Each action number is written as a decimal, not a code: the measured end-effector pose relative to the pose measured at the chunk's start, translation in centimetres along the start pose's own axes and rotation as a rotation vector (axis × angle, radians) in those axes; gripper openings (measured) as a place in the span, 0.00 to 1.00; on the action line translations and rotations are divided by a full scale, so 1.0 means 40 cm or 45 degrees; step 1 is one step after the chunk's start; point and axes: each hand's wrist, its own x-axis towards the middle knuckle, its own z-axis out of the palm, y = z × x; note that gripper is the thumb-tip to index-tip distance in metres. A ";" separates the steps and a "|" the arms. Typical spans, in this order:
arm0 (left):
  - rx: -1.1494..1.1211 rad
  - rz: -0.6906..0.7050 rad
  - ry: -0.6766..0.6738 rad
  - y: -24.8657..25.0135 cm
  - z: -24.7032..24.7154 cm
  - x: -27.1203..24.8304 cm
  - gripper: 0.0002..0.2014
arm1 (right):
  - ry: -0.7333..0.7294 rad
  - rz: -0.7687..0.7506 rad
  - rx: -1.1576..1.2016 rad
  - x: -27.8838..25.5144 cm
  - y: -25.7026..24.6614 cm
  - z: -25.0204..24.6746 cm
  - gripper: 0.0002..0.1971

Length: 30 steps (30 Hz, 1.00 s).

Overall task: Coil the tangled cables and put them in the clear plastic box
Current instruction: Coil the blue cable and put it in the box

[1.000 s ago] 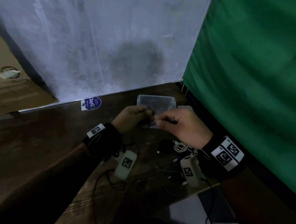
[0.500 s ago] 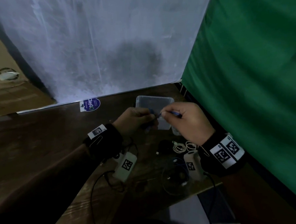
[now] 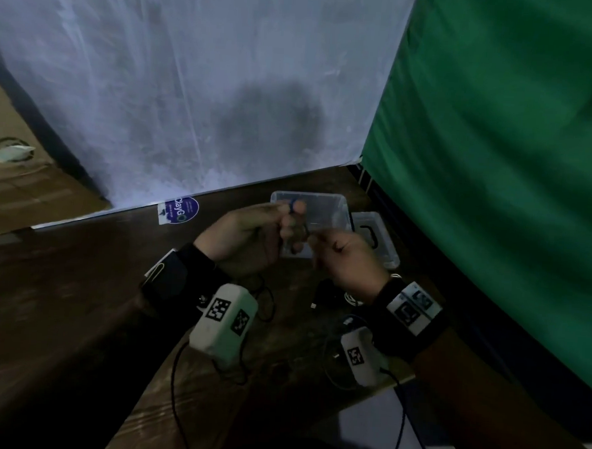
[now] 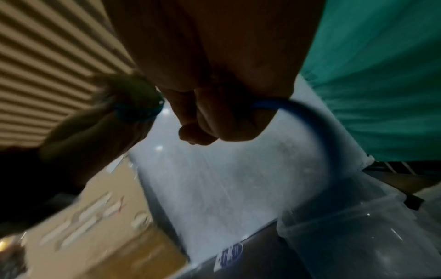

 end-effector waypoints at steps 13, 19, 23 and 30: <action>0.955 0.185 0.673 -0.087 -0.141 0.021 0.09 | -0.267 -0.101 -0.460 -0.057 -0.089 -0.014 0.08; 0.634 -0.101 0.511 -0.109 -0.059 0.001 0.12 | 0.099 -0.283 -0.329 -0.024 -0.078 -0.072 0.04; 0.517 -0.179 0.336 -0.081 -0.023 -0.019 0.11 | 0.164 -0.245 -0.121 -0.013 -0.053 -0.079 0.04; -0.207 -0.097 0.040 -0.053 -0.016 -0.023 0.12 | 0.001 -0.052 0.012 -0.027 0.023 0.005 0.12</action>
